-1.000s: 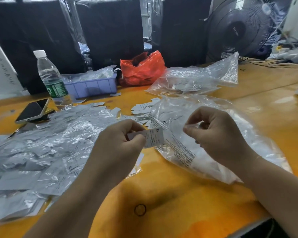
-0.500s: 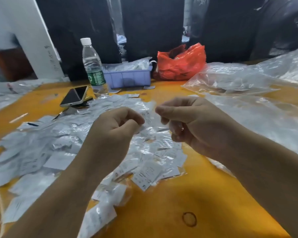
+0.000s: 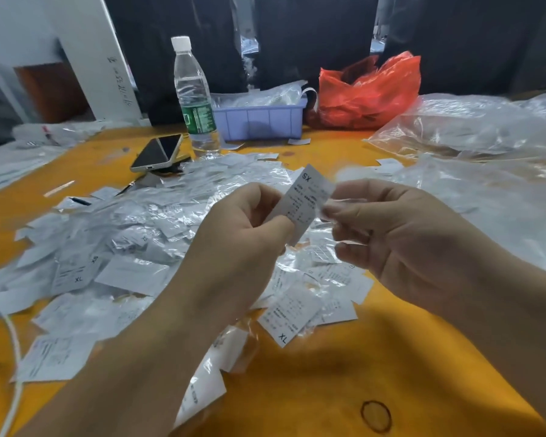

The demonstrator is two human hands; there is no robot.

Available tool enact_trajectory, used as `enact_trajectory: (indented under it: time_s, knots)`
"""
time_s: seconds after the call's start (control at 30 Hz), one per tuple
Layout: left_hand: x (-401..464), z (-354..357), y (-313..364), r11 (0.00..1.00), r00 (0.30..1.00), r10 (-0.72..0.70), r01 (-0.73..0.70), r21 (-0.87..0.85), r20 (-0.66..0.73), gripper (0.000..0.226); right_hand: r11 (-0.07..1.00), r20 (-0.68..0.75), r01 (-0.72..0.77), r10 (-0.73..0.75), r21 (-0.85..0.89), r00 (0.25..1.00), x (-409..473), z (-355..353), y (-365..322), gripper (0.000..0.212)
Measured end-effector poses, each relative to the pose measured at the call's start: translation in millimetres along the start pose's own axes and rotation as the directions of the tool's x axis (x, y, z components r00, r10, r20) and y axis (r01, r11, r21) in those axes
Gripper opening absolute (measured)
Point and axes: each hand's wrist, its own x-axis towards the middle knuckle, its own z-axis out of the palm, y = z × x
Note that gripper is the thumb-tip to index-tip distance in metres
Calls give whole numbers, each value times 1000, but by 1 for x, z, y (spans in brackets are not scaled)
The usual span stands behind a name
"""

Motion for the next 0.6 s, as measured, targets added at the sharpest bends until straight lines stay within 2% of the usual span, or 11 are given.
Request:
enact_trajectory:
  time_s: [0.07,0.27,0.43,0.6]
  knots:
    - [0,1,0,1000,999,-26,26,-15,18,17,1000,5,-6,6,-22,1000,-1,0,0,36]
    - [0,3,1,994,995,-67,74,-84,76,17,995,-29,5,-8,-96,1000,-4,2,2,44]
    - [0,4,0,997,996,-27,32,-64,84,14,994,-51,34,-39,-105,998,-4,4,-1,33]
    - [-2,3,3,993,989,-37,52,-106,141,12,992,-102,100,-108,-77,989,-4,-1,-6,18]
